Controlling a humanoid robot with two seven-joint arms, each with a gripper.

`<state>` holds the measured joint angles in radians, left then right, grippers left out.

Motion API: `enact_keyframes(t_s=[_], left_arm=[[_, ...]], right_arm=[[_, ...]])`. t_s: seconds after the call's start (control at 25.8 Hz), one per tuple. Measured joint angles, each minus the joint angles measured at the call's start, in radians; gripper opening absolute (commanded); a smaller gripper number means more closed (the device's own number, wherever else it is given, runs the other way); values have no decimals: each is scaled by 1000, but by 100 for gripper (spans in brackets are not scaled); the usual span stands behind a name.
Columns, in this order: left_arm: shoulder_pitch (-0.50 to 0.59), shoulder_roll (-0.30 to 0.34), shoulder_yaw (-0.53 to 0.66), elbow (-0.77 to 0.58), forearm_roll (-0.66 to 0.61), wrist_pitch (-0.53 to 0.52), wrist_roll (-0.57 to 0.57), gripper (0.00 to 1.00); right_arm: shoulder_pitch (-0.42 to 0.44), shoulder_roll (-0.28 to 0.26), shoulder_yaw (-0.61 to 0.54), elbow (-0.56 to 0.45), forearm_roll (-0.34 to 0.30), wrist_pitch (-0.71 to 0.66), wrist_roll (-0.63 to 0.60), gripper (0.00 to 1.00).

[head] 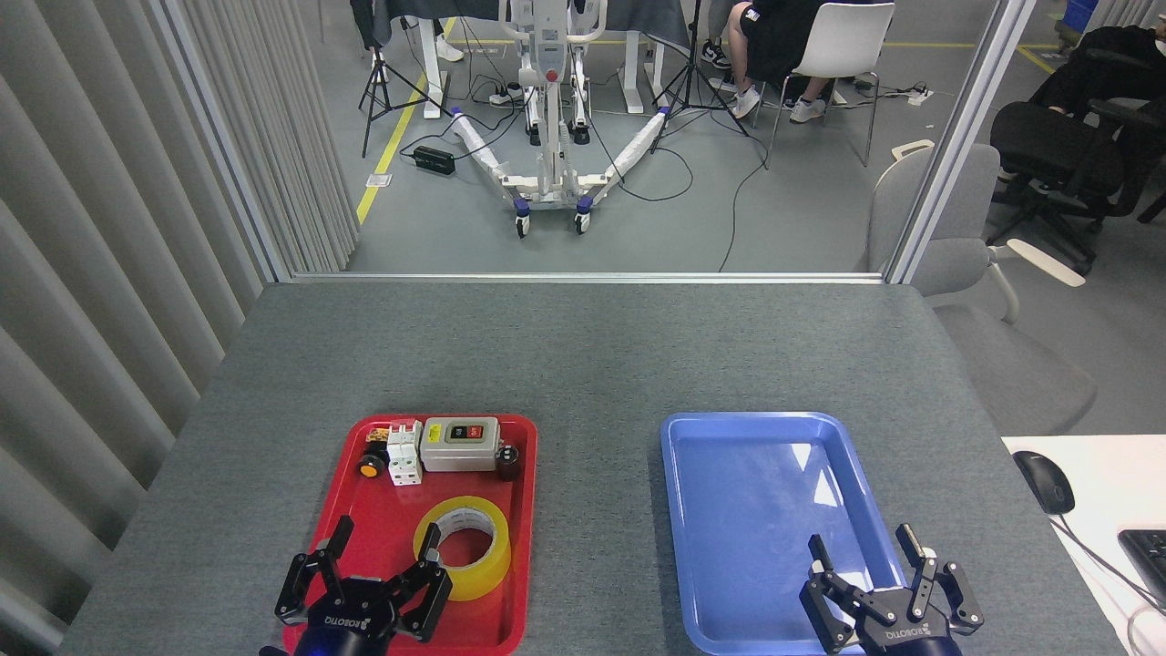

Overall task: Place and move tape with both arms
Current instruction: 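Reach the left gripper toward the yellow tape roll in the red tray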

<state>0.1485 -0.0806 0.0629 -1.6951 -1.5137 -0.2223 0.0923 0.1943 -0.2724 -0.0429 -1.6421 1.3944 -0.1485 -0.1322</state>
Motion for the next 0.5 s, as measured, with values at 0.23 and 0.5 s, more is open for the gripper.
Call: enact_keyframes(t_s=[0.23,0.5], left_arm=[[0,0,0,0,2,1,0,100],[0,-2,1,2,3,0,-2,100]], right_arm=[[2,1,0,0,0,0,0,99],[3,2,1,1,0,0,-3,99]])
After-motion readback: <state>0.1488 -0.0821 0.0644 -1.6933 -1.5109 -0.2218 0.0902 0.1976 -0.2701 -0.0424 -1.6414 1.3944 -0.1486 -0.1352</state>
